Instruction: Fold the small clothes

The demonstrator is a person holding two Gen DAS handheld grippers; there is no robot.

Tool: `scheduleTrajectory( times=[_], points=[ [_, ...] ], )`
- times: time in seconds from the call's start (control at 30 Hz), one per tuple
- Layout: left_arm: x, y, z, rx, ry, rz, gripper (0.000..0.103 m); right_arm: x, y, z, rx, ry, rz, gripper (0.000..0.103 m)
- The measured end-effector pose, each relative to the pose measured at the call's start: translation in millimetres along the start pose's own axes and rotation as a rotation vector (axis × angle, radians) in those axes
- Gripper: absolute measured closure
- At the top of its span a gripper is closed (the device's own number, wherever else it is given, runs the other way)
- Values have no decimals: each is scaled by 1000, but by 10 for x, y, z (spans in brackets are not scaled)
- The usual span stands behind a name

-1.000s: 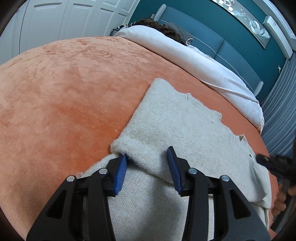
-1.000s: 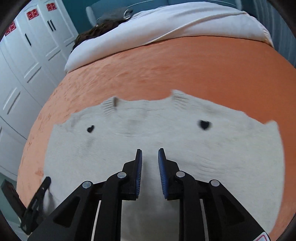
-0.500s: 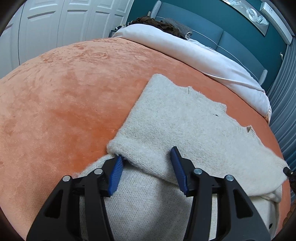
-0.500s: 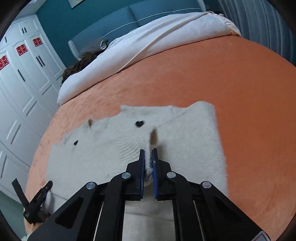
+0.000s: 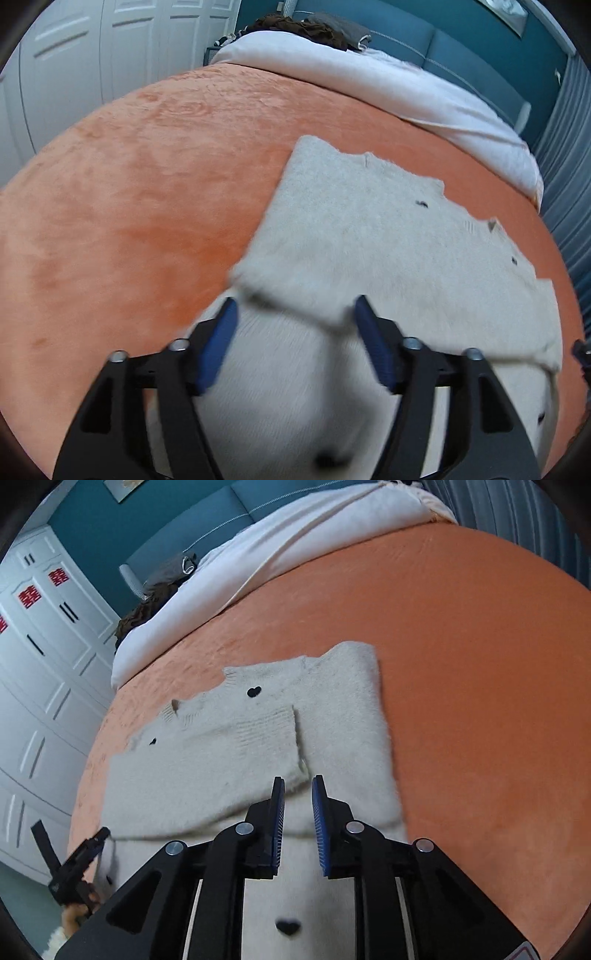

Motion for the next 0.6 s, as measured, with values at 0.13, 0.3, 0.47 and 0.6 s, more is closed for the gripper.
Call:
scheduleTrajectory(
  times=[0.13, 0.3, 0.47, 0.6],
  points=[
    [-331, 492, -617, -3, -69, 103, 10, 354, 781, -705, -21, 77, -20, 47],
    [-831, 1343, -1082, -185, -55, 76, 9, 796, 1942, -1251, -108, 78, 106, 47],
    [-967, 1856, -1287, -252, 72, -100, 5, 759, 2537, -1199, -189, -34, 213, 44],
    [-849, 1832, -1260, -226, 133, -176, 5, 356, 2483, -913, -202, -106, 184, 44]
  ],
)
Point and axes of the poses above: each gripper's, at about its wrist camera, not at the fingertips, and z roughly the way its jaws point, x to its right, y to its underside, the point moved 8 cm from there along z, roughly the way its jaws point, and after that the axes turned 4 degrees about -x, right-handed, at the moved point
